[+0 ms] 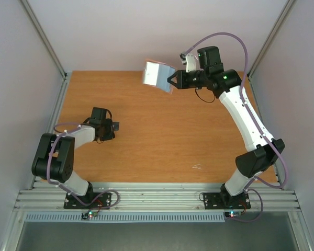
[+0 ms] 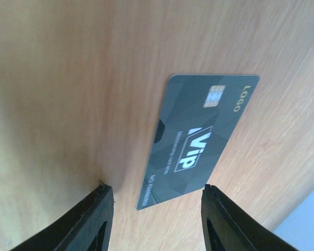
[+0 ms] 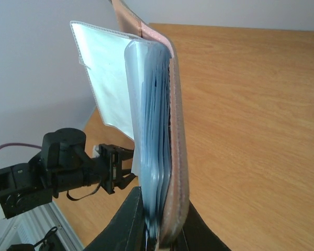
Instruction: Take the credit cards out of the card holder
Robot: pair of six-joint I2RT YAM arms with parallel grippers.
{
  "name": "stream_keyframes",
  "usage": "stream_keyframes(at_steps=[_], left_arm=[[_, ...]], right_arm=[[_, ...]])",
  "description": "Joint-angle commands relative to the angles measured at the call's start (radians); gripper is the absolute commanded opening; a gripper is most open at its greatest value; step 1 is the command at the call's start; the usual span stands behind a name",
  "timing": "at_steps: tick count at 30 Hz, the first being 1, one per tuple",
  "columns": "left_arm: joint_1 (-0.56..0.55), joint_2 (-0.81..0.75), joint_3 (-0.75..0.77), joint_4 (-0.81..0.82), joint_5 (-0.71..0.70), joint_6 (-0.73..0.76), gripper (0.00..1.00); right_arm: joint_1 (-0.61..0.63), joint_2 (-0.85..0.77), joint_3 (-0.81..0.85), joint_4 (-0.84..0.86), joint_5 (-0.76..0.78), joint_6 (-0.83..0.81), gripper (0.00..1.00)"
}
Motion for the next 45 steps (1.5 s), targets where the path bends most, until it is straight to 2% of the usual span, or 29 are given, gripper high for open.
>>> stream_keyframes(at_steps=[1, 4, 6, 8, 9, 10, 13, 15, 16, 17, 20, 22, 24, 27, 30, 34, 37, 39, 40, 41, 43, 45], left_arm=[[-0.020, -0.034, -0.071, -0.140, -0.005, -0.049, 0.50], [-0.011, -0.100, -0.077, -0.133, -0.032, -0.010, 0.53], [0.005, -0.153, -0.076, -0.050, -0.027, 0.112, 0.56], [0.024, -0.206, -0.066, 0.042, 0.012, 0.311, 0.61], [0.035, -0.233, -0.057, 0.086, 0.040, 0.378, 0.66], [0.045, -0.260, -0.052, 0.125, 0.073, 0.459, 0.74], [0.069, -0.337, -0.050, 0.334, 0.223, 0.649, 0.97], [0.065, -0.386, -0.049, 0.529, 0.394, 0.882, 0.99], [0.056, -0.423, -0.045, 0.559, 0.482, 0.971, 0.99], [0.049, -0.446, -0.037, 0.543, 0.549, 1.084, 0.99], [0.048, -0.495, -0.001, 0.387, 0.698, 1.268, 0.99], [0.047, -0.527, -0.013, 0.359, 0.773, 1.306, 0.99], [0.046, -0.575, -0.079, 0.439, 0.795, 1.261, 0.99], [0.045, -0.654, -0.157, 0.457, 0.758, 1.154, 0.99], [0.045, -0.734, -0.197, 0.406, 0.722, 1.084, 0.99], [0.044, -0.822, -0.182, 0.207, 0.739, 1.187, 0.99], [0.045, -0.865, -0.188, 0.193, 0.830, 1.297, 1.00], [0.045, -0.889, -0.184, 0.245, 0.891, 1.316, 0.99], [0.044, -0.896, -0.188, 0.295, 0.912, 1.288, 0.96], [0.043, -0.902, -0.192, 0.346, 0.924, 1.258, 0.85], [0.042, -0.909, -0.182, 0.376, 0.907, 1.220, 0.49], [0.042, -0.915, -0.165, 0.362, 0.893, 1.216, 0.21]], right_arm=[[0.000, -0.014, 0.034, 0.002, -0.021, -0.023, 0.01], [0.000, -0.005, 0.047, 0.014, -0.048, -0.050, 0.01], [0.000, 0.014, 0.077, 0.010, -0.083, -0.072, 0.01], [-0.001, 0.049, 0.125, -0.015, -0.125, -0.100, 0.01], [0.000, 0.066, 0.152, -0.034, -0.141, -0.113, 0.01], [-0.001, 0.079, 0.180, -0.050, -0.153, -0.125, 0.01], [0.000, 0.091, 0.186, -0.065, -0.185, -0.168, 0.01], [0.007, 0.088, 0.159, -0.065, -0.184, -0.202, 0.01], [0.018, 0.086, 0.134, -0.063, -0.174, -0.221, 0.01], [0.030, 0.081, 0.106, -0.061, -0.157, -0.238, 0.01], [0.062, 0.075, 0.050, -0.036, -0.187, -0.234, 0.01], [0.086, 0.065, 0.021, -0.017, -0.208, -0.219, 0.01], [0.131, 0.041, -0.029, -0.011, -0.187, -0.225, 0.01], [0.201, -0.015, -0.115, -0.014, -0.134, -0.215, 0.01], [0.258, -0.082, -0.222, 0.017, -0.215, -0.176, 0.01], [0.325, -0.164, -0.325, 0.097, -0.256, -0.117, 0.01], [0.344, -0.205, -0.354, 0.177, -0.280, -0.070, 0.01], [0.349, -0.208, -0.336, 0.170, -0.271, -0.074, 0.01], [0.351, -0.205, -0.324, 0.151, -0.265, -0.084, 0.01], [0.354, -0.203, -0.314, 0.124, -0.262, -0.097, 0.01], [0.364, -0.204, -0.302, 0.099, -0.250, -0.126, 0.01], [0.374, -0.212, -0.302, 0.098, -0.235, -0.151, 0.01]])
